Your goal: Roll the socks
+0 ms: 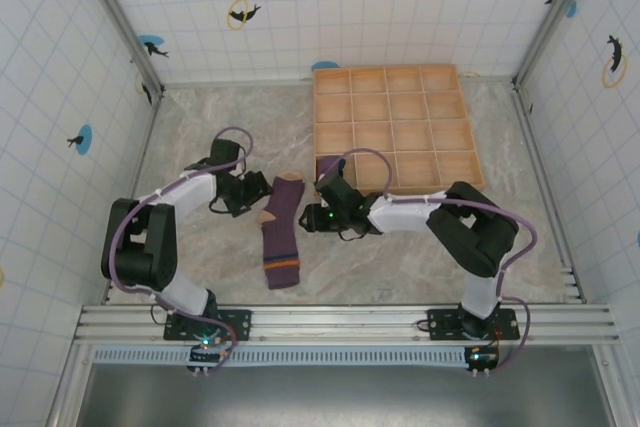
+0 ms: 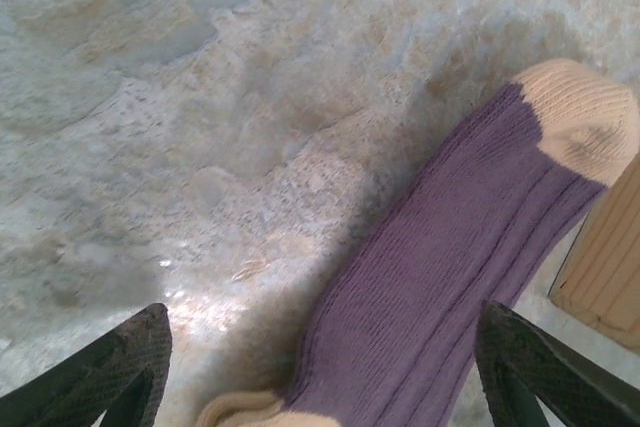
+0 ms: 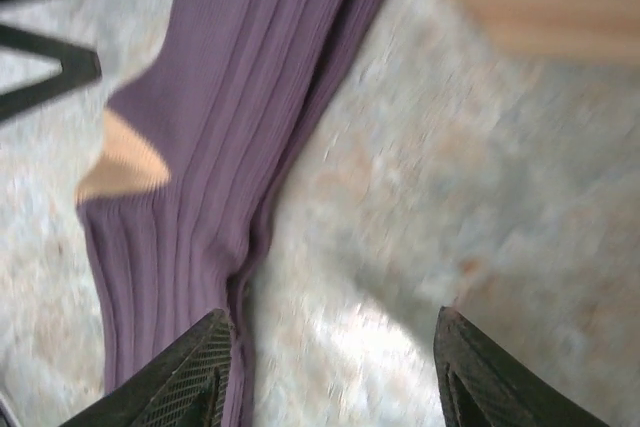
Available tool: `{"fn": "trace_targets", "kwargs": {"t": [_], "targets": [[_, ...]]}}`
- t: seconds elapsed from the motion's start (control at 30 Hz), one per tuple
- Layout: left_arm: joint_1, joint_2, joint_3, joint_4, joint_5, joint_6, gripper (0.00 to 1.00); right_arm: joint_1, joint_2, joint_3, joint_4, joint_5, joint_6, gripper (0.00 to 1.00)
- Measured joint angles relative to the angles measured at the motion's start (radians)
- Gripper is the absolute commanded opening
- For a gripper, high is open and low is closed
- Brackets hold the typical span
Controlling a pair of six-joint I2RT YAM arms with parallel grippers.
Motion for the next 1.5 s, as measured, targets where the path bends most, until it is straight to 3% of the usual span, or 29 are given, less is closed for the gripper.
{"fn": "trace_targets", "kwargs": {"t": [0.07, 0.23, 0.37, 0.7, 1.2, 1.33, 1.4, 1.5], "targets": [[0.0, 0.016, 0.0, 0.02, 0.013, 0.003, 0.63, -0.014, 0.03, 0.023, 0.023, -0.001, 0.016, 0.51], [0.0, 0.025, 0.0, 0.058, 0.029, 0.0, 0.57, -0.032, 0.113, 0.084, 0.094, -0.008, 0.072, 0.49], [0.0, 0.032, -0.001, 0.076, 0.034, 0.0, 0.39, -0.034, 0.146, 0.114, 0.118, 0.012, 0.115, 0.46], [0.0, 0.08, -0.015, 0.105, 0.047, -0.012, 0.29, -0.033, 0.196, 0.156, 0.149, 0.064, 0.193, 0.32], [0.0, 0.089, -0.019, 0.134, 0.073, -0.016, 0.28, -0.024, 0.243, 0.19, 0.167, 0.1, 0.217, 0.01], [0.0, 0.09, -0.019, 0.135, 0.075, -0.016, 0.28, -0.02, 0.245, 0.192, 0.166, 0.108, 0.217, 0.0], [0.0, 0.09, -0.019, 0.135, 0.077, -0.016, 0.34, -0.018, 0.245, 0.192, 0.167, 0.119, 0.216, 0.0], [0.0, 0.087, -0.011, 0.132, 0.082, -0.018, 0.5, -0.012, 0.243, 0.19, 0.174, 0.141, 0.211, 0.0]]}}
